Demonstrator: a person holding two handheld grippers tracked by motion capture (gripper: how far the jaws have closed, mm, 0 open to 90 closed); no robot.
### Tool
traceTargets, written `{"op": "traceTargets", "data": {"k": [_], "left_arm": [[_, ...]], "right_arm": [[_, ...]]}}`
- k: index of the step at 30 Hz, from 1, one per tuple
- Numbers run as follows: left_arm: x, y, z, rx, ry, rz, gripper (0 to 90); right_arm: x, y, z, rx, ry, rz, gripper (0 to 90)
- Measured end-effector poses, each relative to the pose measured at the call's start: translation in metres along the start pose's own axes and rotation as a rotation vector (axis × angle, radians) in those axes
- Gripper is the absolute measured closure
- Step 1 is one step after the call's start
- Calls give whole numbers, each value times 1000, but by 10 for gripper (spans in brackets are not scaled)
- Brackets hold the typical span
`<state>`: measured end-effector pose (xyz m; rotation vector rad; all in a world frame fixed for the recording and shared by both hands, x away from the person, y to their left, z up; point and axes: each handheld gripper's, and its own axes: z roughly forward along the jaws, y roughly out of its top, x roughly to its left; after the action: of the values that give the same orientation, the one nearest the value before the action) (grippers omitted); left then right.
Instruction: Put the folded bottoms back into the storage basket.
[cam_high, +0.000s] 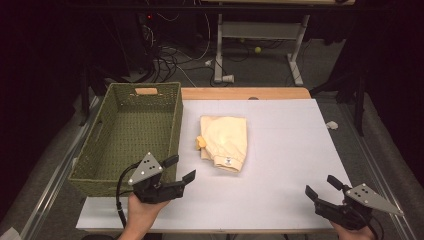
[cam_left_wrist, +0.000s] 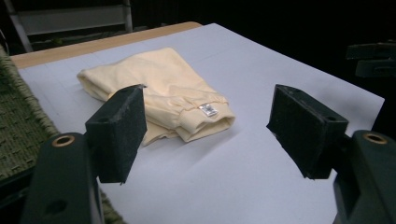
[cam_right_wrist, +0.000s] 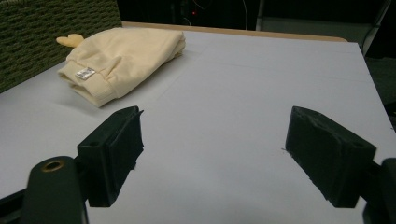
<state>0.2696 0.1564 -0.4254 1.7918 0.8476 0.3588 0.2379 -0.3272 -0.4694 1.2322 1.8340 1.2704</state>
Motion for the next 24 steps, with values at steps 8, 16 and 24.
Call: {"op": "traceTargets", "data": {"k": [8,16,24], "left_arm": [[-8,5,18,18,-23,10,259],[-15,8,35,43,-31,30,259],[-18,12,52,72,-34,42,259]], "right_arm": [[0,-1,-3,-2,-5,3,198],[-1,-2,-4,-4,-6,8,198],[-1,-3,-5,-1,-9,11,198]]}}
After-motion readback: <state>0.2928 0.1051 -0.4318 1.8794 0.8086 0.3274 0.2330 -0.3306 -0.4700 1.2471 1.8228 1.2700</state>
